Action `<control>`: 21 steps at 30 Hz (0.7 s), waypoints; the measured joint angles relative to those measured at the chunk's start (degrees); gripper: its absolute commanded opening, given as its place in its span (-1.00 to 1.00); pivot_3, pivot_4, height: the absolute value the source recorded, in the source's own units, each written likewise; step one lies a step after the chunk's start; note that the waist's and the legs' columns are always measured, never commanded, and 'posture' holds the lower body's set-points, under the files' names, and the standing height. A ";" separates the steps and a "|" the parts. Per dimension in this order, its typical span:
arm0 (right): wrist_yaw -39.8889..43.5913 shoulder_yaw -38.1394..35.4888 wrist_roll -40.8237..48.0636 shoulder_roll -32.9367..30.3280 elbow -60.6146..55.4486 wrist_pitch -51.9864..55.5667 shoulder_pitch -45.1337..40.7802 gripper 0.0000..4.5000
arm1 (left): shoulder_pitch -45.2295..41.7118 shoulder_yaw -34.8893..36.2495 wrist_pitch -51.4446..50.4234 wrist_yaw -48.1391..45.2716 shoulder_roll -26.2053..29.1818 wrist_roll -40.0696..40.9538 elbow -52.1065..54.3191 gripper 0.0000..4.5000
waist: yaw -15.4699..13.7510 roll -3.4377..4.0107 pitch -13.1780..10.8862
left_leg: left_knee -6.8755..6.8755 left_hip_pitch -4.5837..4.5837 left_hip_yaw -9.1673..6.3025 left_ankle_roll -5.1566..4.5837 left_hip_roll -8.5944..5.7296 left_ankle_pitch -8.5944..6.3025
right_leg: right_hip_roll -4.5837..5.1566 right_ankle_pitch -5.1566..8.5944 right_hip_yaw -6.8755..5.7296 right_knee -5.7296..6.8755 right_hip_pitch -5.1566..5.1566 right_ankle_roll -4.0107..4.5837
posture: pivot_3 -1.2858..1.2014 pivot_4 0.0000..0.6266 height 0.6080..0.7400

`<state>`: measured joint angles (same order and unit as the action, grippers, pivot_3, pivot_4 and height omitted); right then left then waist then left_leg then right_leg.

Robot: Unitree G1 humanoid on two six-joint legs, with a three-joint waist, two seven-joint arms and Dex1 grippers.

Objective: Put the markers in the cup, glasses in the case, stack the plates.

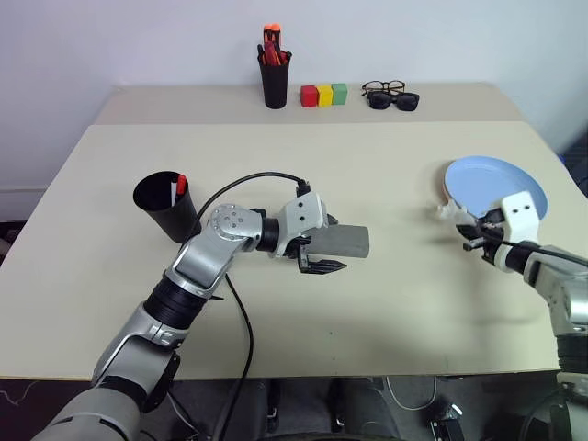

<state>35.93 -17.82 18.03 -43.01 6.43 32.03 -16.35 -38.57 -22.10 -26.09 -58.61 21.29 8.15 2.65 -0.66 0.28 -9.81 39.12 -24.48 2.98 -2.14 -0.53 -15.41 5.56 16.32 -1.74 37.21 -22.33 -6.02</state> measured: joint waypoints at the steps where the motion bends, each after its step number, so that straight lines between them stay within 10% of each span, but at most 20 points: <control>1: -0.07 -0.99 0.88 -0.01 -0.82 0.00 -1.22 -0.98 | 0.15 0.00 0.00 0.13 -0.07 0.00 0.03 1.00 | 0.02 0.00 0.00 | 0.00 0.00 0.01 0.00 0.00 0.00 | 0.00 0.00 0.00 0.00 0.00 0.00 | 0.03 -0.52 1.00; 6: -2.92 -0.11 -2.63 -2.01 10.54 -5.39 -11.76 -0.98 | 0.76 0.12 -0.07 0.95 -0.40 0.02 0.42 1.00 | 0.09 0.00 0.00 | 0.01 0.02 0.06 0.00 -0.02 0.00 | 0.01 0.00 -0.03 0.00 -0.01 0.00 | 0.03 -0.52 1.00; 14: -1.65 7.39 -12.32 -4.93 40.13 -20.76 -22.01 0.54 | 3.00 1.03 -1.90 3.29 0.17 0.05 2.57 1.00 | 0.38 0.07 -0.05 | -0.05 0.00 0.15 0.09 -0.01 0.05 | 0.01 0.00 -0.02 -0.03 -0.05 0.00 | 0.03 -0.52 1.00; 21: 1.23 3.33 -7.71 -4.65 34.51 -22.66 -19.15 0.54 | 10.31 8.49 8.07 11.10 -4.61 2.23 6.62 1.00 | 0.27 0.08 -0.06 | -0.04 0.00 0.08 0.24 0.04 0.14 | 0.11 0.00 0.05 -0.05 -0.01 0.00 | 0.03 -0.52 1.00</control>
<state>37.15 -14.49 10.31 -47.66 40.93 9.37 -35.50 -28.27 -13.61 -18.02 -47.51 16.68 10.38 9.27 -0.40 0.36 -9.87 39.08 -24.47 3.06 -1.90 -0.49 -15.28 5.66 16.32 -1.69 37.16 -22.34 -6.02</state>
